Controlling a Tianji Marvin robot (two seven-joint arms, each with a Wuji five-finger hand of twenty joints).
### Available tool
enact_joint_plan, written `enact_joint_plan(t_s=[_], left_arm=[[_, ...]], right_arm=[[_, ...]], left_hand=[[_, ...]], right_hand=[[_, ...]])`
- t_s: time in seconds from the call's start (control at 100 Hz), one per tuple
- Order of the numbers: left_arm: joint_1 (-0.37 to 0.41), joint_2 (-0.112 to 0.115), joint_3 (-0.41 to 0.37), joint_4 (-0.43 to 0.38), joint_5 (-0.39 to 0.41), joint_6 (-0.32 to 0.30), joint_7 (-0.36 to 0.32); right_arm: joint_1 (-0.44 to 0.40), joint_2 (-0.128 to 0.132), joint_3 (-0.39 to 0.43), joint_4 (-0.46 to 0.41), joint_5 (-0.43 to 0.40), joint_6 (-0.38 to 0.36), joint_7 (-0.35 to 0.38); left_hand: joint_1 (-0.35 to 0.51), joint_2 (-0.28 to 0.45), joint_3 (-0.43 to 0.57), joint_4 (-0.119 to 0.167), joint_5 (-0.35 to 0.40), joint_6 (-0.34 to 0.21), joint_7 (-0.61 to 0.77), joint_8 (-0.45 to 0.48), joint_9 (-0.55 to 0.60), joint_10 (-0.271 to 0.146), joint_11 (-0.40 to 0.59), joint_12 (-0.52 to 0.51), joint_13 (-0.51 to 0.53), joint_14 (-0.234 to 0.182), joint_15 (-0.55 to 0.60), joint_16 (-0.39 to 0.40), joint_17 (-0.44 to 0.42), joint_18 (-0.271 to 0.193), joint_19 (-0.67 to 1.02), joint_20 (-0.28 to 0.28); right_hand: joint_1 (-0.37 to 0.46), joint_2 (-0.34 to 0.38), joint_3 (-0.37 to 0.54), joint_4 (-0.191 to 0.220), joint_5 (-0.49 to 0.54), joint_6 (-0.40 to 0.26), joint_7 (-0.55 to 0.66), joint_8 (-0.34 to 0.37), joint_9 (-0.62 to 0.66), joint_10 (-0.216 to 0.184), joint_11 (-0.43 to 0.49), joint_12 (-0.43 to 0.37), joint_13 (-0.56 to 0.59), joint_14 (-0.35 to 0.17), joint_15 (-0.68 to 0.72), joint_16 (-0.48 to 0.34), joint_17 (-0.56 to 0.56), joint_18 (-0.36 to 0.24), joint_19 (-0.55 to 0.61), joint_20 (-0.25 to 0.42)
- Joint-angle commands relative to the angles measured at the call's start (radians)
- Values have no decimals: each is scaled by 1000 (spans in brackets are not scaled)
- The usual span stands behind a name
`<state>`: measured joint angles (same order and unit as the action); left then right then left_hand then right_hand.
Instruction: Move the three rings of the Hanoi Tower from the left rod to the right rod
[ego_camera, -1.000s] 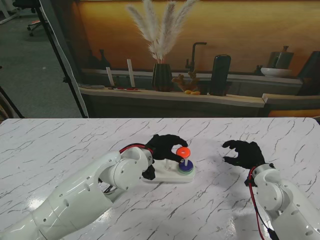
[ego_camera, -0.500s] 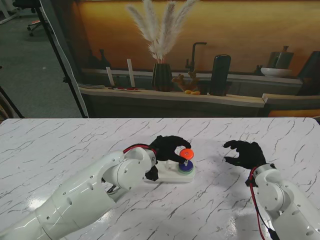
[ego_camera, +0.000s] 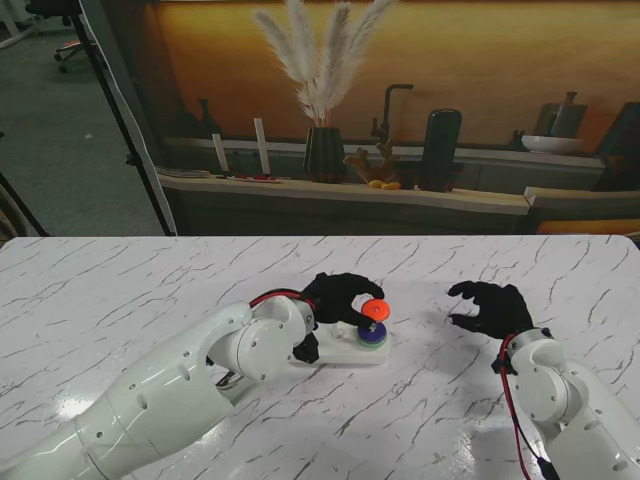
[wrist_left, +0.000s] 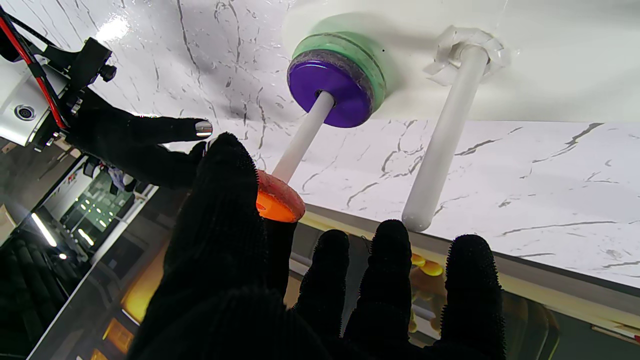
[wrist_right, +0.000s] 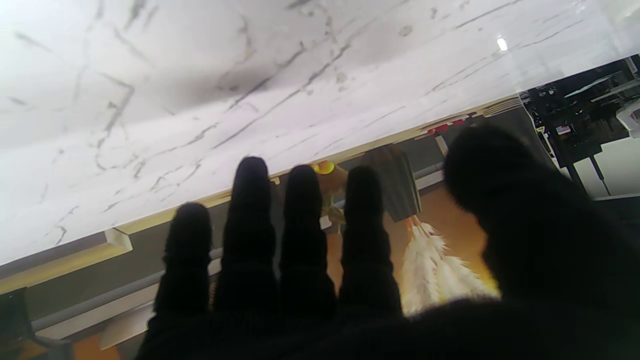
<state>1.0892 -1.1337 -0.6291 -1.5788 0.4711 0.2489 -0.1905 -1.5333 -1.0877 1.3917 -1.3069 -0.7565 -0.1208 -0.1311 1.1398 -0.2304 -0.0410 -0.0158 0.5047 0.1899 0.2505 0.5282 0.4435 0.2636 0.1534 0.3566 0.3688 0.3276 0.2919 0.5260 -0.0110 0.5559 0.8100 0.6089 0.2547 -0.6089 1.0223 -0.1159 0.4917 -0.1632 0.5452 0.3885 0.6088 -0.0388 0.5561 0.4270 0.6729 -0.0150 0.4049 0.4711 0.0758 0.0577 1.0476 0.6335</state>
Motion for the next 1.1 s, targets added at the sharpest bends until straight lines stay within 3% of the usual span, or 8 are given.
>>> enact_joint_plan(t_s=[0.0,1.09], left_arm=[[-2,-7,5,7,-6,-14,-12],[-7,-15,11,30,2,-7,8]], right_arm=[[-7,-5,-2,1,2,-3,-1],[-4,-5,-4,11,2,-7,-3]], left_hand=[[73,49,31,0,74,-30,93,42,10,-5,2,10,23,10,17,9,-9,49,38,-8],[72,47,32,1,73,-28,93,40,15,-8,10,12,33,9,31,15,8,50,83,13]], right_hand=[[4,13,13,43,10,-7,7,10,-3,-4,12,-4,-23,0,12,-9,-7,305,14,-12],[5,13,14,43,10,-7,7,9,-4,-4,12,-4,-25,0,11,-9,-6,305,15,-11]])
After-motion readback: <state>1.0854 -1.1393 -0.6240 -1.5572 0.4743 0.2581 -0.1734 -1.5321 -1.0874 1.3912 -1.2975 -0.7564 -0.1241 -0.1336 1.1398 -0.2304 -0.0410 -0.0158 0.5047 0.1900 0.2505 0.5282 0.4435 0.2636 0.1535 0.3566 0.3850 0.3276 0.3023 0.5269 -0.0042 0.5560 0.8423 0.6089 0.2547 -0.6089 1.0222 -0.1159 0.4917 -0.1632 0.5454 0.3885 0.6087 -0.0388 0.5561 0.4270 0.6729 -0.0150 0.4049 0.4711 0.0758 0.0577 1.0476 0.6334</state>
